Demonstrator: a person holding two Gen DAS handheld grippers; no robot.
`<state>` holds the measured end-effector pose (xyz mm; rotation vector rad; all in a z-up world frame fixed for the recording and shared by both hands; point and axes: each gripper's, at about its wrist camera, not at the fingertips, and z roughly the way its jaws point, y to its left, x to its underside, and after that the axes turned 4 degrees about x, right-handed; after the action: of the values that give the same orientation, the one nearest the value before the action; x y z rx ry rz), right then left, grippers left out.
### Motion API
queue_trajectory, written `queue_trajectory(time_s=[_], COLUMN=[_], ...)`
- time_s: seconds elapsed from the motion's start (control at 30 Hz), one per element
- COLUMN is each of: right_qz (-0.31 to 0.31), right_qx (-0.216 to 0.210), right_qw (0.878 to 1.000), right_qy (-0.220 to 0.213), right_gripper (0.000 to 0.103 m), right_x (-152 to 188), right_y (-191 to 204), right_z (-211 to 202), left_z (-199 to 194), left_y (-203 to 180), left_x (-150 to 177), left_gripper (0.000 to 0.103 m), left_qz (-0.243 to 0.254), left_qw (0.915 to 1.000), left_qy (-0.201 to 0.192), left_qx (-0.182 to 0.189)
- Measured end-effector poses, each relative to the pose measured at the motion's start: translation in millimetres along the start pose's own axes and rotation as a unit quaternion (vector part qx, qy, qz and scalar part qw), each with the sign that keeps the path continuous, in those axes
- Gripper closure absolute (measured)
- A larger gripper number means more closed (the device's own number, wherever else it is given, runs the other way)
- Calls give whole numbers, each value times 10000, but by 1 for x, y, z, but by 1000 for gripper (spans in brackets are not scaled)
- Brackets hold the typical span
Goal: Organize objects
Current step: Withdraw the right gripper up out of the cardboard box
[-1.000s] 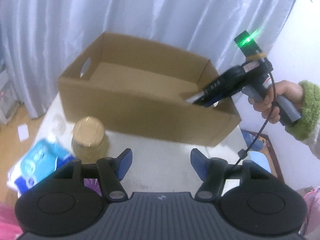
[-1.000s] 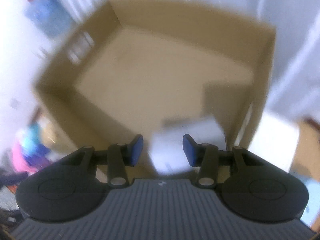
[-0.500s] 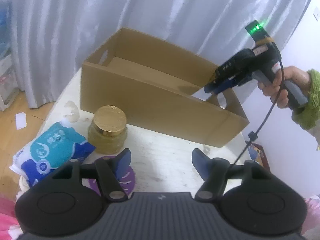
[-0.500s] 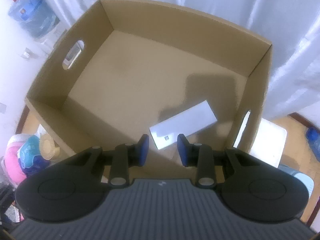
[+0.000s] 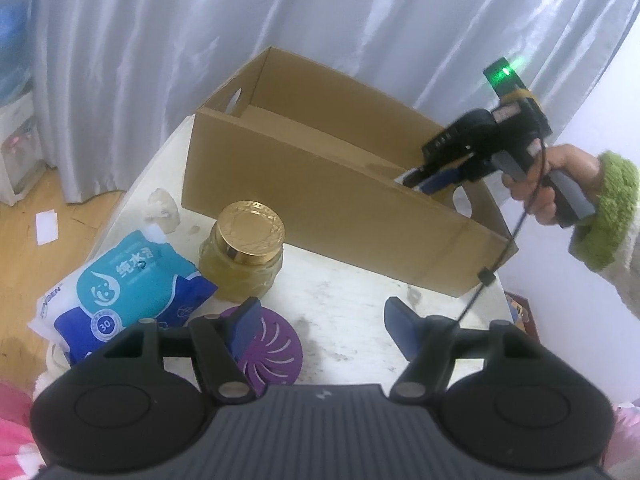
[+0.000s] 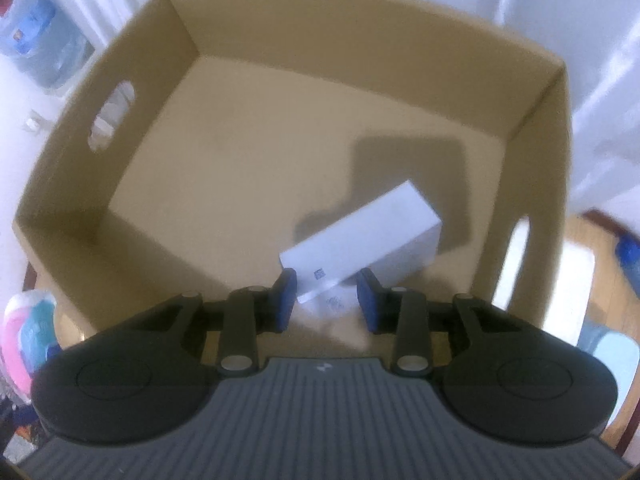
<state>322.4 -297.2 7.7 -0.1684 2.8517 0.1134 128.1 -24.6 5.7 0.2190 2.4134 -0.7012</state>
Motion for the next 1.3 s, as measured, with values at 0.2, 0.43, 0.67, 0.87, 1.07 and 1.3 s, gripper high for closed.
queue_trajectory(time_s=[0.2, 0.43, 0.67, 0.87, 1.07, 1.3], right_qz=[-97, -540, -745, -784, -642, -730], right_qx=[-48, 54, -36, 39, 27, -209], right_qw=[9997, 9968, 9965, 9969, 9978, 9968], right_qy=[-216, -590, -388, -30, 129, 242], right_gripper=[69, 69, 69, 70, 69, 68], right_x=[-25, -51, -73, -61, -43, -18], right_y=[13, 32, 39, 26, 9, 5], right_z=[14, 37, 71, 84, 77, 68], left_z=[1, -3, -4, -5, -7, -12], left_y=[3, 11, 24, 31, 31, 22], left_x=[0, 0, -3, -5, -2, 3], left_gripper=[34, 34, 34, 34, 34, 34], left_qz=[-24, -121, -291, -346, -352, -253], left_qw=[10000, 9997, 9989, 9982, 9978, 9978], left_qy=[5, -14, -28, -83, -87, -72], left_qx=[-58, -228, -375, -488, -558, -609])
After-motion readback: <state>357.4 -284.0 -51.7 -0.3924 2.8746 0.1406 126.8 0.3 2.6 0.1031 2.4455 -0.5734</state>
